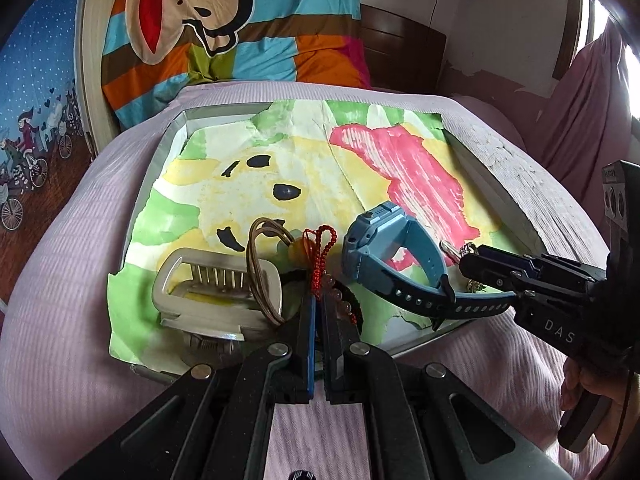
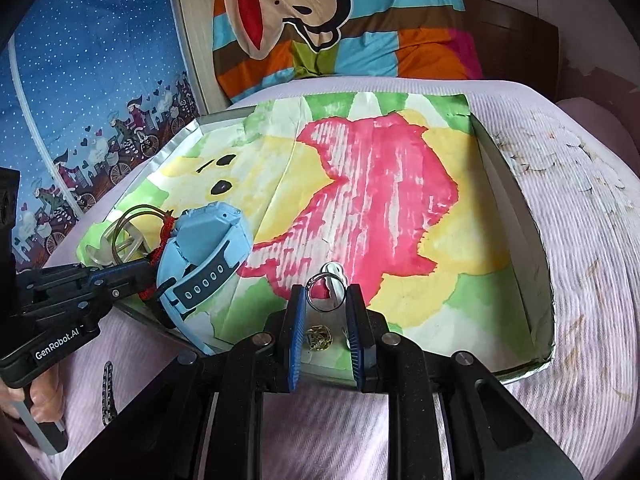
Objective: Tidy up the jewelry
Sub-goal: 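Carry the red bracelet and ring into the grey tray and open both tools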
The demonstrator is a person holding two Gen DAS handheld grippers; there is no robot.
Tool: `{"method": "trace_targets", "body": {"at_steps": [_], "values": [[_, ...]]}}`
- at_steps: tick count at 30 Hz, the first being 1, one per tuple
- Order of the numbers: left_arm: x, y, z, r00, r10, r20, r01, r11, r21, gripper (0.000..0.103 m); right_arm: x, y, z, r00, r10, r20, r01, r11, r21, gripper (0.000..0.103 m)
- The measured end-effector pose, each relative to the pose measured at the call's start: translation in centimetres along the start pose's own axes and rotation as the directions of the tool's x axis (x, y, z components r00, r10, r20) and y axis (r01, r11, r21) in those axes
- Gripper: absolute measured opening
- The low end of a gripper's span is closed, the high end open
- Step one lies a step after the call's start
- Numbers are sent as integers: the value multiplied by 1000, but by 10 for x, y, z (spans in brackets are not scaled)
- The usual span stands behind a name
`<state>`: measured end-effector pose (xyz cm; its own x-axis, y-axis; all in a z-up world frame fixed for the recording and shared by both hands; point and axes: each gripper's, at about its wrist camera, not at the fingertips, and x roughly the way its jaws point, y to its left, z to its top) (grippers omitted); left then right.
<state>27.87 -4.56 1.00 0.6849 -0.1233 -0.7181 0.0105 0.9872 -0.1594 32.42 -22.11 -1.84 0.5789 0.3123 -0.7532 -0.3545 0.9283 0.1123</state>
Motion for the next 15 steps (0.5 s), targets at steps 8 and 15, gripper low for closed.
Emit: {"method": "trace_targets", "body": {"at_steps": [8,15], "values": [[-15,8,-9,997,-51,54,53,998,-23,19,-19,-3,-9,996,-8,91,7,1000,13,35],[-48,17,-21,980,-93,178,103,994,-47,53,-63,3,-26,969,-22,247,18,1000,18,47]]}}
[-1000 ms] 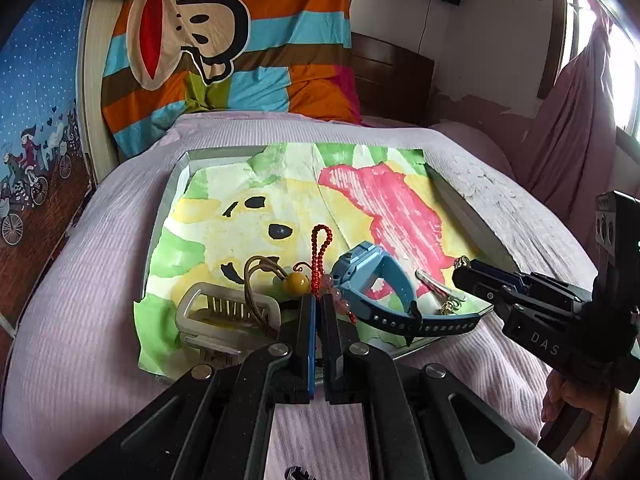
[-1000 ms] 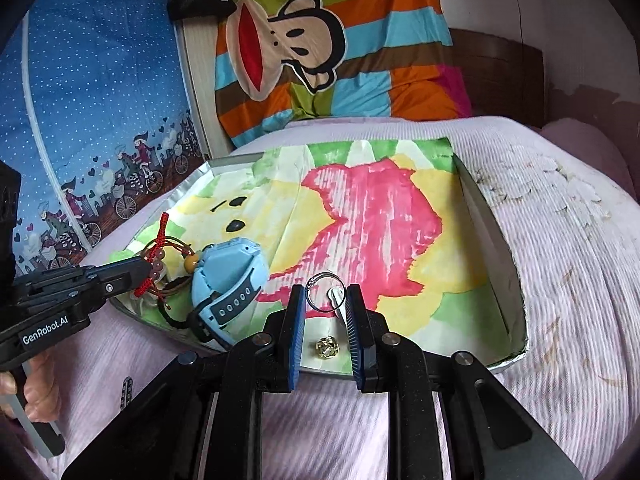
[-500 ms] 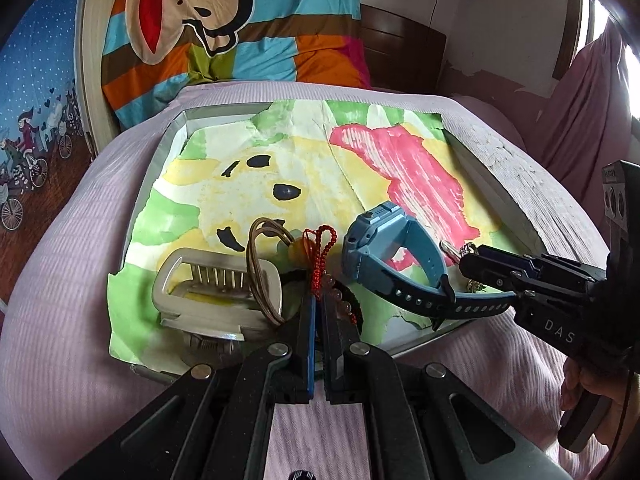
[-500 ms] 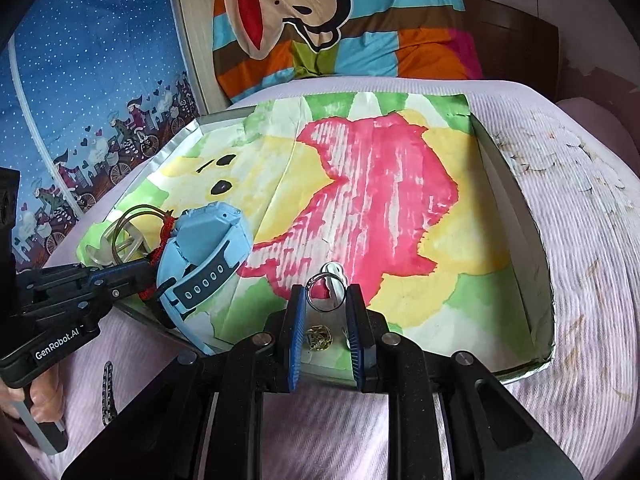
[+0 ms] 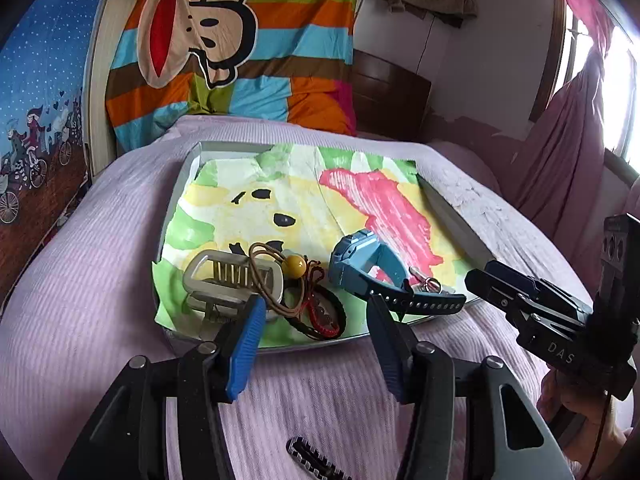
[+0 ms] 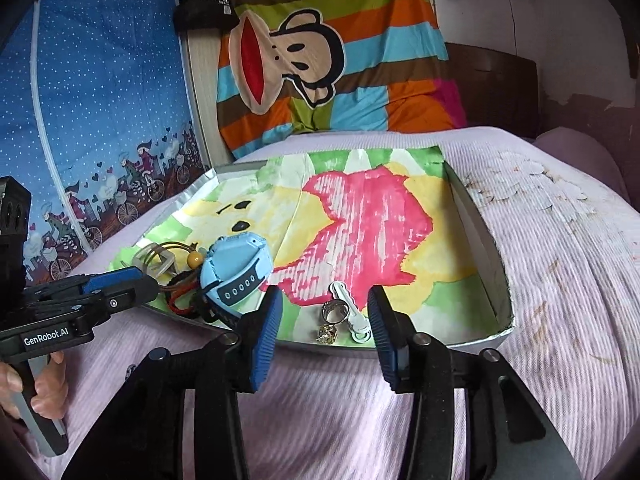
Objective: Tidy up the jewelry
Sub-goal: 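Carry the red bracelet and ring into the grey tray and open both tools, then withdraw both tools toward the black beaded bracelet and gold charm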
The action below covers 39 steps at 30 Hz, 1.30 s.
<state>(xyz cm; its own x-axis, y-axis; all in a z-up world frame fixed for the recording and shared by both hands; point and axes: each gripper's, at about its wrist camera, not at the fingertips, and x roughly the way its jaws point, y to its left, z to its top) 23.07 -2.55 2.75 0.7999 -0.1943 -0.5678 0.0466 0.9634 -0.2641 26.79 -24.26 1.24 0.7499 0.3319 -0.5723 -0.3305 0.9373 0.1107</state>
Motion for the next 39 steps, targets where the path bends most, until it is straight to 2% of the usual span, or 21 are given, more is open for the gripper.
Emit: {"method": "trace_targets", "body": {"at_steps": [2,8,9,13,15,29,39], "values": [[-10,2,-2,1000,5,26,-5,1000,-6,57,-16,1,-2,999,-7,52,7,1000,7,52],[-41,9,-10,992,39,117,-38,999,-17,87,-56,11,-10,986,-22,162,18,999,31,72],[-45,10,-11,991,48,127,-46,999,-17,93,-62,13,-12,984,-22,176,15,999,36,77],[-64,14,-17,983,64,173,-62,998,-19,103,-84,20,-23,974,-26,223,12,998,65,98],[-73,16,-21,977,78,197,-76,997,-15,103,-93,23,-29,971,-17,238,-1,997,77,102],[-117,22,-51,957,133,259,-147,989,36,103,-136,59,-60,957,-23,290,14,999,31,102],[-126,26,-70,964,149,222,-169,983,76,103,-149,69,-76,962,-12,272,15,1000,-7,102]]}}
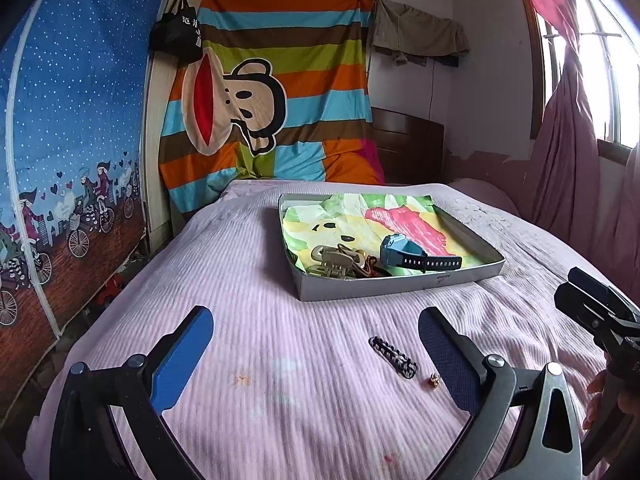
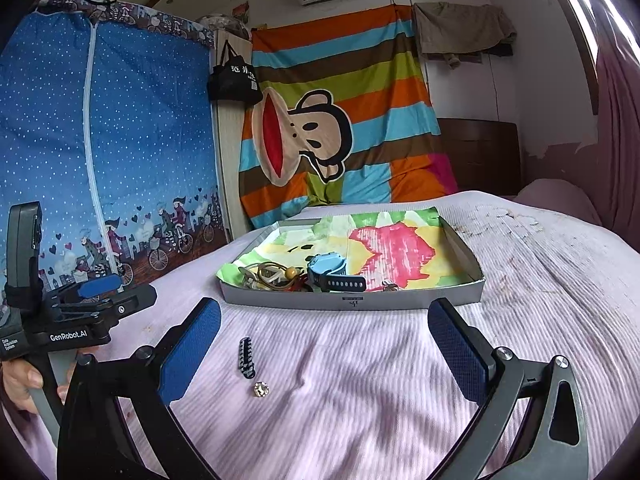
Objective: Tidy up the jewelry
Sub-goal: 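Withdraw both tools toward the black beaded bracelet and gold charm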
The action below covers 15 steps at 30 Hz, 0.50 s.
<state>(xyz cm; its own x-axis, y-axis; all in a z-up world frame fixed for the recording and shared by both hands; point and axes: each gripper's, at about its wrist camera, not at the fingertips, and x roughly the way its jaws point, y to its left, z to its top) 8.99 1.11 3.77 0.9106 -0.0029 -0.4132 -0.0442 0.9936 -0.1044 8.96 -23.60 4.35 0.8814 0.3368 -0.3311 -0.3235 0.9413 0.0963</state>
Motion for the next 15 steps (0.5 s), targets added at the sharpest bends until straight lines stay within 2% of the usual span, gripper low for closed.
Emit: {"method": "trace_targets", "body": {"at_steps": [6,15], "values": [[6,6,-11,998,-11,-67,12,1000,4,103,6,-2,-10,998,-6,-58,5,1000,-22,102],[11,12,-18,993,-32,-118,29,999,-25,103,24,5,-25,988,6,-155,-17,997,-73,102]]}}
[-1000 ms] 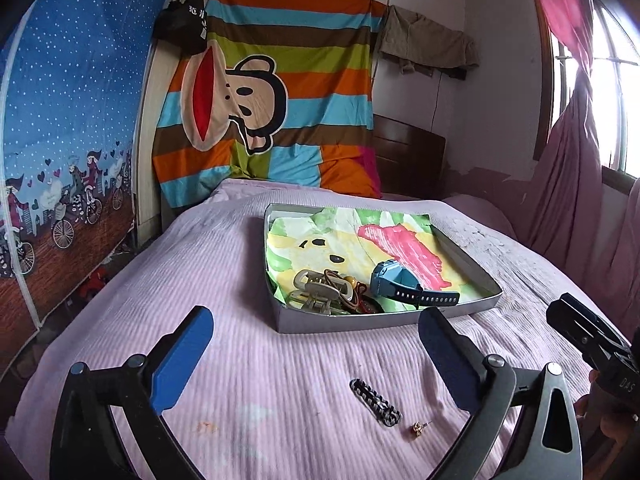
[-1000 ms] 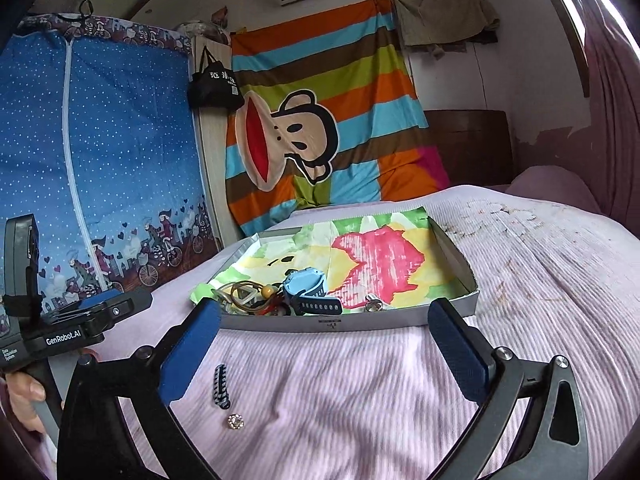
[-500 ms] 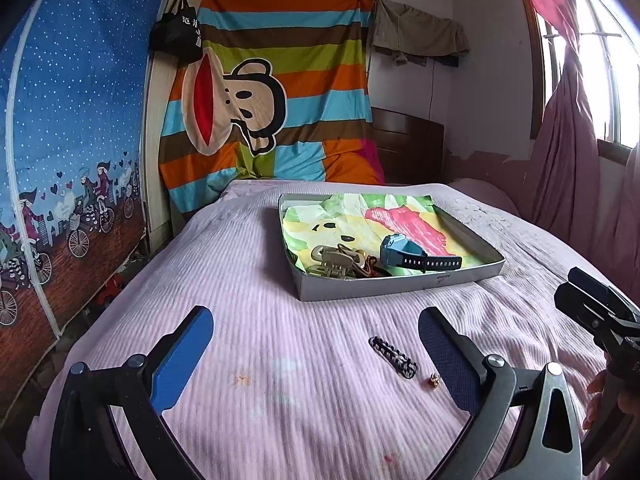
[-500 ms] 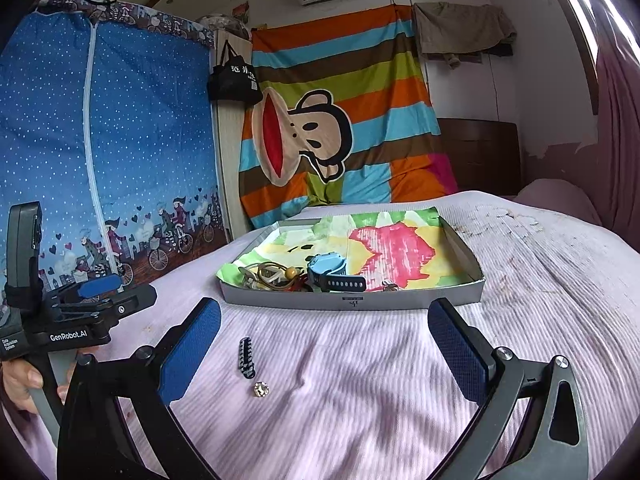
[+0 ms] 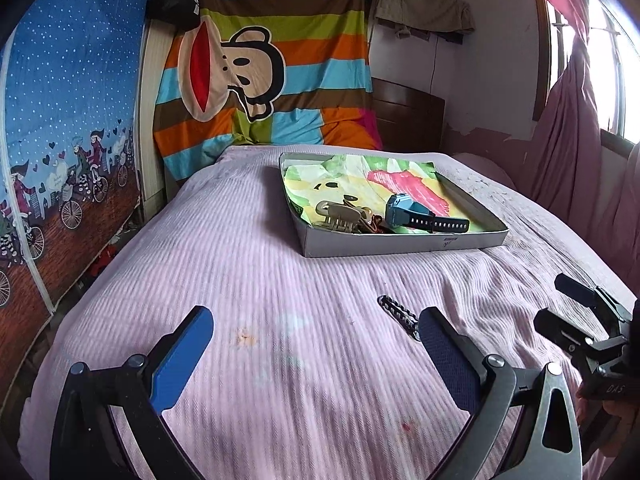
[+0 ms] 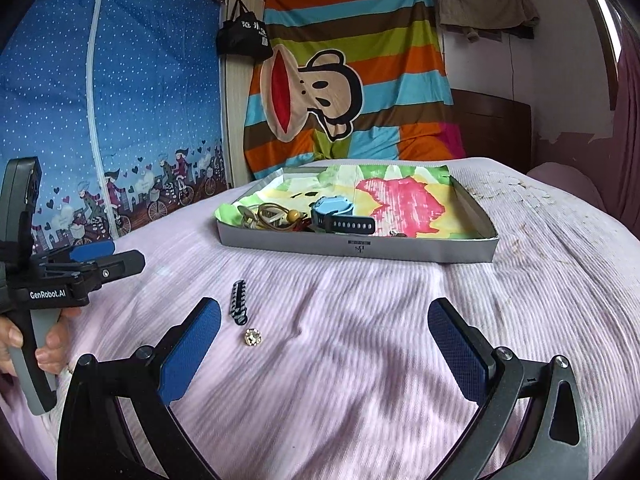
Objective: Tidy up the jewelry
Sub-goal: 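Withdraw both tools toward the black beaded bracelet and gold charm, then grasp the black beaded bracelet with the left tool while the right tool grasps the gold charm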
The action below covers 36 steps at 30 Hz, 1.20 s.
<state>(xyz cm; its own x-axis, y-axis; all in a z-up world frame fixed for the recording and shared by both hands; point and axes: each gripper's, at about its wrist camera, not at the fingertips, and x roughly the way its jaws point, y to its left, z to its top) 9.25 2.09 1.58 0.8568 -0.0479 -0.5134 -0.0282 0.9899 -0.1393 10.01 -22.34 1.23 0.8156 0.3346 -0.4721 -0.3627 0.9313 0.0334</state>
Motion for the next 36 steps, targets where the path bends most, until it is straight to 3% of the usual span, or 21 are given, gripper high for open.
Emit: {"method": "trace_targets", "body": {"at_steps": [7,11,16,24,30,36], "values": [[15,-1,5,996,-48,-70,48,999,7,103,24,8,-7,992,52,-114,-58,997,-51,102],[27,-6,6,988,-95,-120,98,995,18,91,36,10,-10,985,76,-158,-86,995,-58,100],[40,-14,3,974,-144,-177,152,988,28,78,51,14,-14,971,112,-211,-128,990,-66,79],[59,-22,3,946,-225,-234,231,973,-2,52,74,26,-16,946,154,-285,-187,978,-93,60],[71,-34,3,930,-260,-261,272,962,11,44,88,27,-14,939,157,-306,-193,977,-90,41],[81,-44,3,918,-272,-290,290,957,21,43,98,20,-10,941,144,-308,-174,982,-74,24]]}}
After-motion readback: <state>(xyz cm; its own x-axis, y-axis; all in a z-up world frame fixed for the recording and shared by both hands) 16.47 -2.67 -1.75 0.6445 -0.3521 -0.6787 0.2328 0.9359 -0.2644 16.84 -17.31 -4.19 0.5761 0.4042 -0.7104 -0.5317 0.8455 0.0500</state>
